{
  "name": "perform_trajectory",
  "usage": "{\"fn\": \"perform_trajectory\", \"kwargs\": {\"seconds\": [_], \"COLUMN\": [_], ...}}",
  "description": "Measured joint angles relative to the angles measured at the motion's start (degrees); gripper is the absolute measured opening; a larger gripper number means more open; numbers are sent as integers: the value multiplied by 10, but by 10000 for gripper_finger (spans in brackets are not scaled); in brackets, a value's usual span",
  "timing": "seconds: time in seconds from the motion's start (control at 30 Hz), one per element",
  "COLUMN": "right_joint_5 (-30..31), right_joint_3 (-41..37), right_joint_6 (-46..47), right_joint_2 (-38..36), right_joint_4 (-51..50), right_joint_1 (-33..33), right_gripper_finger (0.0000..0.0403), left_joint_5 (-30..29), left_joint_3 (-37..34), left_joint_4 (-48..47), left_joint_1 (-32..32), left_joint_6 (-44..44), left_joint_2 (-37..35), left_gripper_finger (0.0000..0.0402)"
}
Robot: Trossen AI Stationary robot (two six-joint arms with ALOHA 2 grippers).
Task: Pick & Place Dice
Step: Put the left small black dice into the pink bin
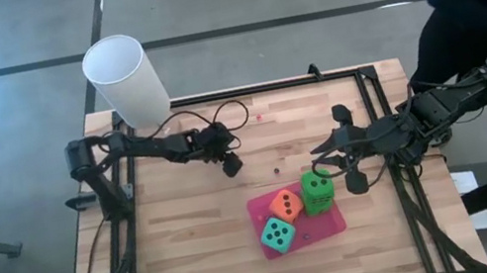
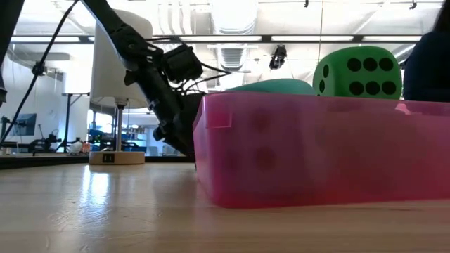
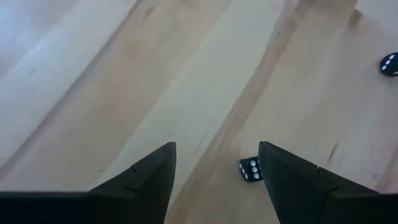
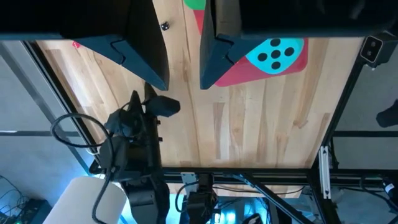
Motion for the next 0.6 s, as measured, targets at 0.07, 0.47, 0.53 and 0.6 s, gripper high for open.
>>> {"fn": "perform_trajectory", "kwargs": {"seconds": [0.07, 0.47, 0.53, 0.6], "right_joint_5": [0, 0, 0, 0], "right_joint_3": [0, 0, 0, 0], "right_joint_6": [0, 0, 0, 0], "right_joint_2": [0, 0, 0, 0], "right_joint_4": [0, 0, 0, 0], "right_joint_1": [0, 0, 0, 0], "right_gripper_finger": [82, 78, 82, 85], "left_joint_5": [0, -3, -3, -3], "left_joint_3": [0, 1, 1, 1], "left_joint_4": [5, 9, 9, 9], "left_joint_1": [-1, -4, -4, -4], "left_joint_6": [0, 2, 4, 5], "left_joint_2": [10, 32, 32, 32], "left_gripper_finger": [230, 202, 195, 189]}}
